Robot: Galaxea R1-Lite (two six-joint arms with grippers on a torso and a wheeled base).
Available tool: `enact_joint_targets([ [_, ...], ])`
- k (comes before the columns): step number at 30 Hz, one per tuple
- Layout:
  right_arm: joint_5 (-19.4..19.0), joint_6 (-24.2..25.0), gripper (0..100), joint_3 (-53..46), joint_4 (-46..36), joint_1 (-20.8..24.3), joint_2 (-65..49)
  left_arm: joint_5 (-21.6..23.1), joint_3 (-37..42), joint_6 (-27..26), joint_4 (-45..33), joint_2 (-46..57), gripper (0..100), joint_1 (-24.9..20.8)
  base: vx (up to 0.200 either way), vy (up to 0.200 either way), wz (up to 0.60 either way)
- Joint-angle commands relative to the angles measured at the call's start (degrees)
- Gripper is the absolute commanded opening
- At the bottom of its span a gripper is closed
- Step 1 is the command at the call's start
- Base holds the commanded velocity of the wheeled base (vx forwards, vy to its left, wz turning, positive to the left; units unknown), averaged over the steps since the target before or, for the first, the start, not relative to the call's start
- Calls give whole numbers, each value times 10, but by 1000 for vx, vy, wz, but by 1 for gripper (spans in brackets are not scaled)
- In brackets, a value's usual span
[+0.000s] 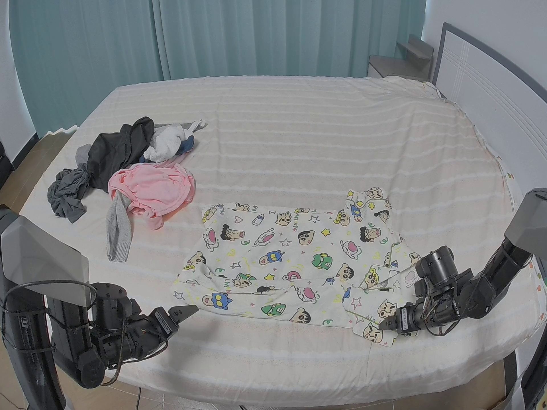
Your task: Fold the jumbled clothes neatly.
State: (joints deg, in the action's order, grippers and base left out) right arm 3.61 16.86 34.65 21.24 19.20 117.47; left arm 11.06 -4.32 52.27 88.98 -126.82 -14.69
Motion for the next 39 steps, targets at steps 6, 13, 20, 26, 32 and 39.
enact_joint_targets([
  [6,4,-5,100,13,30,-35,-25,0,0,0,10,0,100,0,0,0,0],
  [13,-10,4,100,18,99,-44,0,0,0,0,10,0,100,0,0,0,0],
  [20,-36,25,100,9,94,-50,-36,0,-1,0,10,0,100,0,0,0,0],
  [26,-55,32,100,-24,93,-47,-89,0,-1,0,10,-1,100,1,0,0,0],
  [32,-84,55,100,-77,95,-24,-117,-1,-1,0,10,-1,100,1,0,0,0],
  [39,-96,65,100,-77,99,-19,-89,0,-1,0,10,-4,100,1,0,0,0],
])
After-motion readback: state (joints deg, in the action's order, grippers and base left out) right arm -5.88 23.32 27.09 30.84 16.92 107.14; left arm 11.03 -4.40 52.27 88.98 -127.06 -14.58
